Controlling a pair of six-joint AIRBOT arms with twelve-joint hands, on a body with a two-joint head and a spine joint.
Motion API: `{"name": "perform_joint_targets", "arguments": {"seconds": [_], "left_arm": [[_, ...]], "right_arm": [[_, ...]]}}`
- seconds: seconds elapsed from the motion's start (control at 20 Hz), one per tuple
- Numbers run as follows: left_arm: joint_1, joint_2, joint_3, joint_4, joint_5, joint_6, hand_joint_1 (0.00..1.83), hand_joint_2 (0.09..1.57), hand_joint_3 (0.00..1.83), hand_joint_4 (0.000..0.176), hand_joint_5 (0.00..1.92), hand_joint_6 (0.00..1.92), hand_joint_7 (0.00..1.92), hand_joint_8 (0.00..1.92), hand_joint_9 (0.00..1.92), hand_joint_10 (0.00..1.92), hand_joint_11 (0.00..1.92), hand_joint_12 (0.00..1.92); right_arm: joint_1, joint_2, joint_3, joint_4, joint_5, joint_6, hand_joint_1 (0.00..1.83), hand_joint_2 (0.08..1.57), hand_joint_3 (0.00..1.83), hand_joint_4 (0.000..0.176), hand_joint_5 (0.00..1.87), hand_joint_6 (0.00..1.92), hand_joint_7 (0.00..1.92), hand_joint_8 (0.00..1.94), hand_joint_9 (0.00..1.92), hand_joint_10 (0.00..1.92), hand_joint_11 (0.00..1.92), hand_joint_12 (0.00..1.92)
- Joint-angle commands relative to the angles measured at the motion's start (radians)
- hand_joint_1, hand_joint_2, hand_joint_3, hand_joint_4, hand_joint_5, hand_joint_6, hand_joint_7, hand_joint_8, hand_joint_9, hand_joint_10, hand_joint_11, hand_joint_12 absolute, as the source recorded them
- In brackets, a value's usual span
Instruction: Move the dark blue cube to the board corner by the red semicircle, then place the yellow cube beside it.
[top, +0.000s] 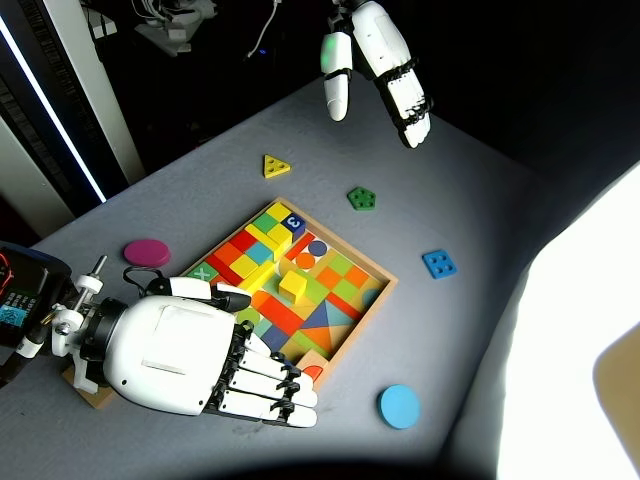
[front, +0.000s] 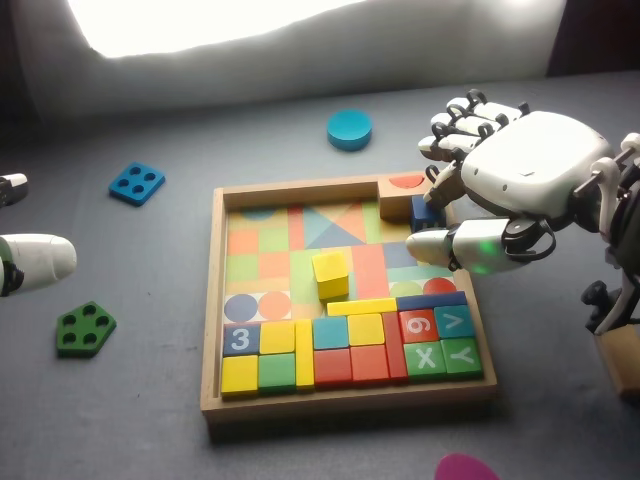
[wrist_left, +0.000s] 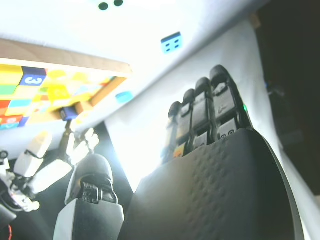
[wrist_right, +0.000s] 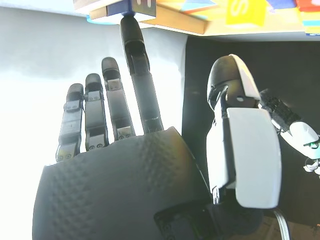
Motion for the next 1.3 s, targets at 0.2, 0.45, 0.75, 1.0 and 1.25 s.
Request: {"name": "perform_joint_targets", "arguments": {"seconds": [0.2,0.45,0.75,1.0,1.25], "left_arm": [[-0.008,0.001,0.002,0.027,-0.067,-0.005,0.00,1.22,0.00,0.006,0.05,0.01,0.04,0.00,0.03,0.01,0.00,0.22],[-0.008,0.001,0.003,0.027,-0.067,-0.005,0.00,1.20,0.00,0.009,0.04,0.00,0.04,0.00,0.04,0.01,0.00,0.15],[-0.008,0.000,0.005,0.027,-0.067,-0.005,0.00,1.20,0.00,0.002,0.07,0.01,0.06,0.01,0.03,0.01,0.00,0.16],[-0.007,-0.002,0.006,0.027,-0.066,-0.005,0.00,1.20,0.00,0.008,0.06,0.01,0.05,0.01,0.02,0.00,0.00,0.14],[-0.007,-0.003,0.005,0.027,-0.066,-0.005,0.00,1.20,0.00,0.016,0.06,0.00,0.05,0.00,0.03,0.00,0.00,0.13]], "right_arm": [[0.045,0.016,-0.008,-0.010,0.074,-0.013,0.00,1.18,0.00,0.000,0.83,0.00,0.23,0.00,0.08,0.00,0.00,0.15],[0.082,0.021,-0.041,-0.010,0.089,-0.013,0.00,1.19,0.00,0.000,0.84,0.01,0.28,0.01,0.10,0.00,0.00,0.11],[0.120,0.034,-0.130,-0.010,0.064,-0.008,0.00,1.18,0.00,0.000,0.81,0.00,0.24,0.00,0.09,0.00,0.00,0.12],[0.141,-0.034,-0.131,-0.010,0.019,0.022,0.00,1.19,0.00,0.000,0.81,0.00,0.26,0.00,0.09,0.00,0.00,0.15],[0.124,-0.088,-0.105,-0.010,0.021,0.022,0.00,1.18,0.00,0.000,0.81,0.00,0.25,0.00,0.10,0.00,0.00,0.15]]}}
